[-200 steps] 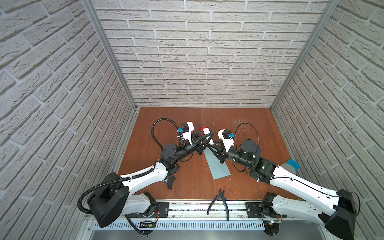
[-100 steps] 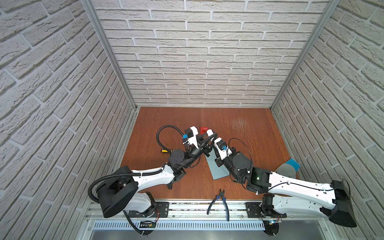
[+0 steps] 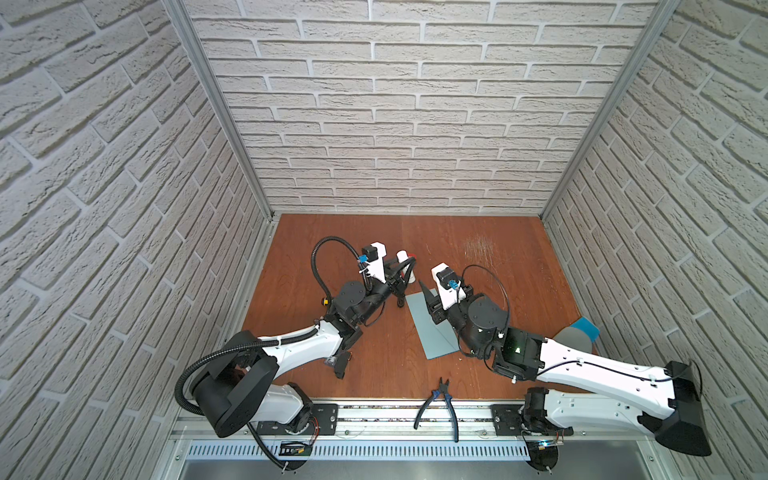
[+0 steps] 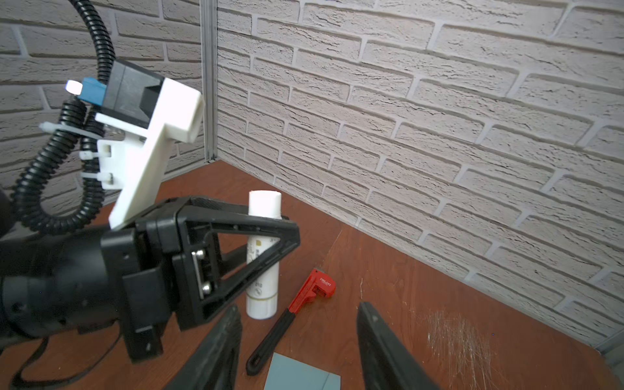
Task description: Place the letter into the envelope and seal it
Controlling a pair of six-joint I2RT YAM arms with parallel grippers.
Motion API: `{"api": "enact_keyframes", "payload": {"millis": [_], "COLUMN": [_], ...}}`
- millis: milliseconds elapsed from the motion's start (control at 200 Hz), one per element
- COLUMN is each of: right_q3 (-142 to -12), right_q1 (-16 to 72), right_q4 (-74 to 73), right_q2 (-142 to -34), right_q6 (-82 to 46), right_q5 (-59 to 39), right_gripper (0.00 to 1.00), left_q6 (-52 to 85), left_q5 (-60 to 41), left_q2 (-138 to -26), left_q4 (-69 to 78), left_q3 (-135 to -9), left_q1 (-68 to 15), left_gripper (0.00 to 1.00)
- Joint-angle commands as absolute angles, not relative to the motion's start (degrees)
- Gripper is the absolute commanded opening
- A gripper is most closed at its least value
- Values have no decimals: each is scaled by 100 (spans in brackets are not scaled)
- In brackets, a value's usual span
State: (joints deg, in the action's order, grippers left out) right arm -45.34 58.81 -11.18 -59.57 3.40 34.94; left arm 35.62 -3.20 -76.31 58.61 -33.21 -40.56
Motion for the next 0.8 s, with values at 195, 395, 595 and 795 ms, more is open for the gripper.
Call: {"api": "enact_keyframes", "payload": {"millis": [195, 395, 595, 795], "right_q3": [-4623, -4617, -4627, -4777], "right_q1": [4643, 4087, 3794, 3718], "right_q4": [-527, -1194, -1889, -2101], "right_q2": [-5658, -6165, -6531, -6821], "right_q6": [-413, -872, -1240, -1406], "right_q5": [239, -1844, -2730, -3196], "right_gripper": [57, 58, 61, 63], "left_q6": [4228, 4955, 5405, 5502], "left_q5": [-1891, -3131, -3796, -3919], "left_q2": [-6904, -7089, -7363, -7573], "left_q4": [5931, 6844, 7506, 7799], "left_q3": [-3259, -3407, -3515, -3548], "left_q1": [-3069, -2857, -2874, -2975], "left_gripper": [0, 0, 0, 0]}}
